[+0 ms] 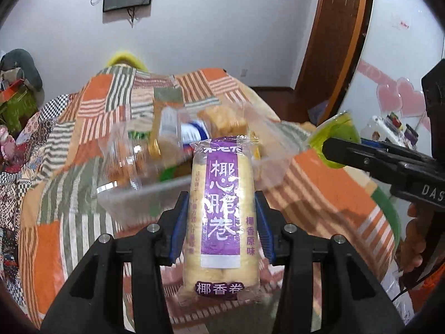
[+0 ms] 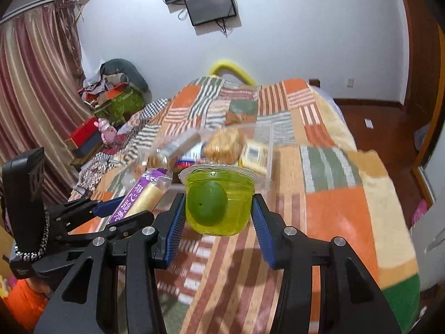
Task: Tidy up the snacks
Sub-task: 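Carry the jelly cup and roll pack into the clear box and release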
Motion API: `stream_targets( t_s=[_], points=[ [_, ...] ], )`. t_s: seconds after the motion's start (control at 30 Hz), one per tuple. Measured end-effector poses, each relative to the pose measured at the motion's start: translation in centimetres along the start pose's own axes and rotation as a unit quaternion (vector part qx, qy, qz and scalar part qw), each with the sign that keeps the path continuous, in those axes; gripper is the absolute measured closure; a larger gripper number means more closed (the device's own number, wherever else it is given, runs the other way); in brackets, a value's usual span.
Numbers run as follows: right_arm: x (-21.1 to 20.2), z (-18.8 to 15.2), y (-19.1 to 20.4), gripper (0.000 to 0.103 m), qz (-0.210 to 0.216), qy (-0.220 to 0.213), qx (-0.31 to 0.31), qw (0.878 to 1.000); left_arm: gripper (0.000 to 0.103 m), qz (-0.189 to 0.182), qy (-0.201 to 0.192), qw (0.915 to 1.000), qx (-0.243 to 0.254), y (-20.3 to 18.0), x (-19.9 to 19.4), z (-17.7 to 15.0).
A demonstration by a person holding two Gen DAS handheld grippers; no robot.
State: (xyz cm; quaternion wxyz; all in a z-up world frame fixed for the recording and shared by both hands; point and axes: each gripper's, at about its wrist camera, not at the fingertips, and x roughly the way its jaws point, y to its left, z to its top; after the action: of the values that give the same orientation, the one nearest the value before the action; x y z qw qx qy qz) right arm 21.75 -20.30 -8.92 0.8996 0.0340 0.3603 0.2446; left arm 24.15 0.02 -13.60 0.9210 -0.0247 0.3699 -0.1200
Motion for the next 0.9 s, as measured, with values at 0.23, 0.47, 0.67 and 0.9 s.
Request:
stream_targets(
  t_s=[0.23,0.47,0.67,0.9],
  points=[
    [1.0,2.2,-0.1,0.059,-0.007,-0.024,-0.011,1.0,0.058,0.003,-0.031,0.9995,-0.009,0.8,0.2,3.9],
    [3.3,3.3,-0.9,0.059,-0.016,-0.022,-0.005,1.0,0.058,0.007,-0.036,0.9992,-0.014,1.6,2.1,6.6],
    [5.5,3.4,-1.5,0.059,-0.021,-0.001,-0.009,1.0,0.058,0.01,-0.016,0.9997,-0.019,2.1,4.8,7.1],
    [7.7,3.1,-1.9,0.059,-0.017,0.029,-0.004,0.999,0.058,0.008,0.006,0.9994,-0.032,2.8,7.5,7.4]
  ],
)
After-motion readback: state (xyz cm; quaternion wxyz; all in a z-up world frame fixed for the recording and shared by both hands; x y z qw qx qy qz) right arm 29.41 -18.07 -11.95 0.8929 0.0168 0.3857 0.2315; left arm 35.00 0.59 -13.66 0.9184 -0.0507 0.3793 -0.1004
